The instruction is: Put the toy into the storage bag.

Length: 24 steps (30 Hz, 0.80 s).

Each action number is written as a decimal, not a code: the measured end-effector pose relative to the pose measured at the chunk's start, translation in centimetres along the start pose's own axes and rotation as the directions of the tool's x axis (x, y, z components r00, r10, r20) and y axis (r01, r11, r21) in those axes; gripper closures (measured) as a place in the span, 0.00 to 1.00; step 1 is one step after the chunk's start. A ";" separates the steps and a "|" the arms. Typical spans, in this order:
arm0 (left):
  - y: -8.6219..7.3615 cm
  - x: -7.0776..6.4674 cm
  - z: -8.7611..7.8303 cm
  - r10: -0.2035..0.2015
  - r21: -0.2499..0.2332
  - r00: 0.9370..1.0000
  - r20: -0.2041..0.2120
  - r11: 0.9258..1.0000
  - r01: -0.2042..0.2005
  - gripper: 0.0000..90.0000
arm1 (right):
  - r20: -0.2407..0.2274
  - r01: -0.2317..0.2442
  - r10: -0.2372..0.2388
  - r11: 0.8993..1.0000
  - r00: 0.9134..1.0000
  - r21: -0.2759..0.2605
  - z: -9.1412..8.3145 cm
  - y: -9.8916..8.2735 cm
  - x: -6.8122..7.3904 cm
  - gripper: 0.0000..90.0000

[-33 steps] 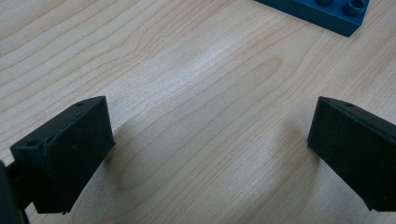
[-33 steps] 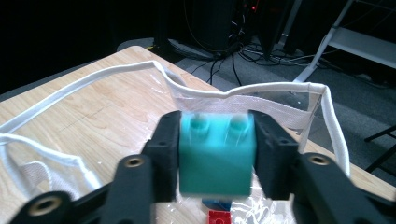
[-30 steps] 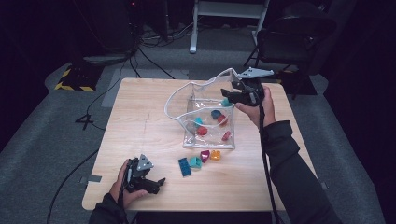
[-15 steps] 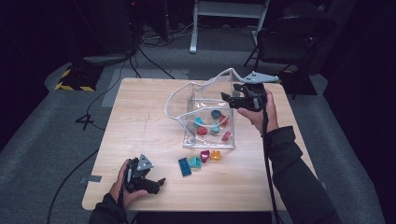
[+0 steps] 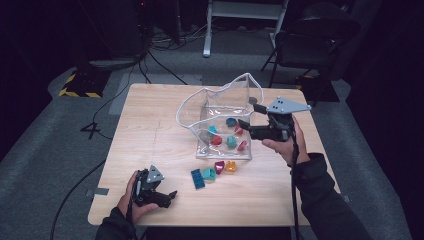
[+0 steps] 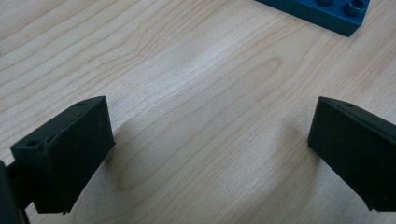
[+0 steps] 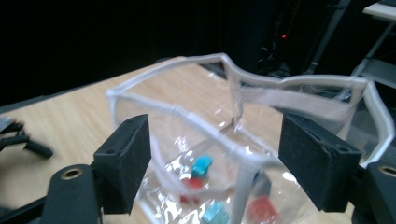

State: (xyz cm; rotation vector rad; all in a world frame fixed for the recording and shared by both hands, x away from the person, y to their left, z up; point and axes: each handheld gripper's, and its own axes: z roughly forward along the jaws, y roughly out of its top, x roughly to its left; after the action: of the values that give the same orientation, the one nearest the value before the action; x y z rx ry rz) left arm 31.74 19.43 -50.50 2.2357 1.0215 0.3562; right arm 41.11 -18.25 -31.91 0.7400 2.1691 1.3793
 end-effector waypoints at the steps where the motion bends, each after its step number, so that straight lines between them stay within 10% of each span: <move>1: 0.0 0.0 0.0 0.000 0.001 1.000 0.000 1.000 0.000 0.00 | -0.004 0.009 -0.009 1.000 1.000 0.001 0.0 -0.6 0.3 0.31; 15: 0.0 0.0 0.0 -0.002 0.001 1.000 -0.001 1.000 0.002 0.00 | -0.115 0.072 -0.060 0.992 0.992 0.107 1.8 -8.9 3.8 0.32; 24: 0.0 0.0 0.0 -0.002 0.001 1.000 -0.001 1.000 0.002 0.00 | -0.157 0.087 -0.051 0.970 0.986 0.229 4.5 -12.6 4.1 0.32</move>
State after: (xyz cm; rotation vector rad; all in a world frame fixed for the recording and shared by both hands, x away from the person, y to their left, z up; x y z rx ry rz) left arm 31.76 19.41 -50.50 2.2360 1.0243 0.3557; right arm 38.47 -17.03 -45.57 0.6547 2.4830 1.1901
